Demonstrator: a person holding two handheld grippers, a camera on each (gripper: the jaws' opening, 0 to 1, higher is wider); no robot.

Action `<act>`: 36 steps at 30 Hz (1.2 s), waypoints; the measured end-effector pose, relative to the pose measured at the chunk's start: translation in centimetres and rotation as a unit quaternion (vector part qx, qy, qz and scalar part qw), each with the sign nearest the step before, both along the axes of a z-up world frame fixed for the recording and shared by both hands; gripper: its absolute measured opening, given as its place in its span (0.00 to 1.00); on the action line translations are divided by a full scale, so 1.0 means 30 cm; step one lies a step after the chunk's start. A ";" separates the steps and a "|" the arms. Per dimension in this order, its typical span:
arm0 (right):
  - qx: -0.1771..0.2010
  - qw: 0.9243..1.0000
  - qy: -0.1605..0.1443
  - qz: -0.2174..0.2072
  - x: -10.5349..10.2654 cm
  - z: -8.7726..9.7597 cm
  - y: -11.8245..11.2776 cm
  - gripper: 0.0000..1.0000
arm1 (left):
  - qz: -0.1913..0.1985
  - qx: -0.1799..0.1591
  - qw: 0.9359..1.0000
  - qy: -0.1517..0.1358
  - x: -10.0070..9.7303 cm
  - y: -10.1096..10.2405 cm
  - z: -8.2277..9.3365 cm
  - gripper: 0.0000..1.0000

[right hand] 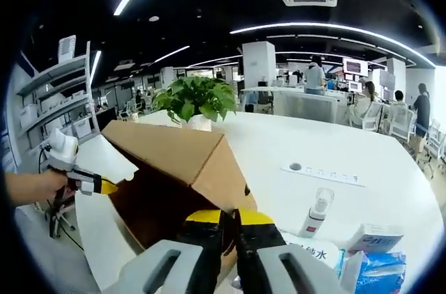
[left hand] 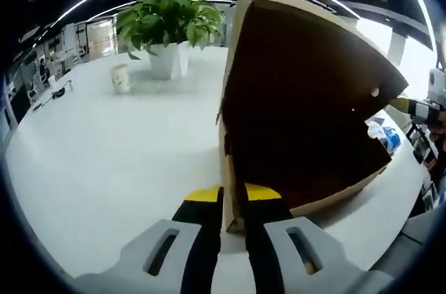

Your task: Operate the shoe box by opening the lid, removing the specified soft item, and placing it in the target area until the item is outside and the box remains undamaged.

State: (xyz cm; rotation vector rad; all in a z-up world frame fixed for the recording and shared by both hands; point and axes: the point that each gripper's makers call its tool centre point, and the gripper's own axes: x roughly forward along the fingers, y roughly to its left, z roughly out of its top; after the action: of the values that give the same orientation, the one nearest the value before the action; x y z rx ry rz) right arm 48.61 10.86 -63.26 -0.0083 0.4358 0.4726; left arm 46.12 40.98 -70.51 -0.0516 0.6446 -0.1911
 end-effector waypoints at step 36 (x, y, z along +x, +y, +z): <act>0.006 0.999 0.038 0.007 -0.099 -0.100 0.005 0.06 | -0.065 0.005 0.997 -0.028 -0.027 -0.041 0.072 0.15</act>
State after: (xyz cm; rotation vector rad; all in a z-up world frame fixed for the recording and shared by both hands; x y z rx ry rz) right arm 45.64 11.02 -66.26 0.0186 0.5085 0.4908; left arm 45.32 39.74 -68.36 0.0050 0.5928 -0.3133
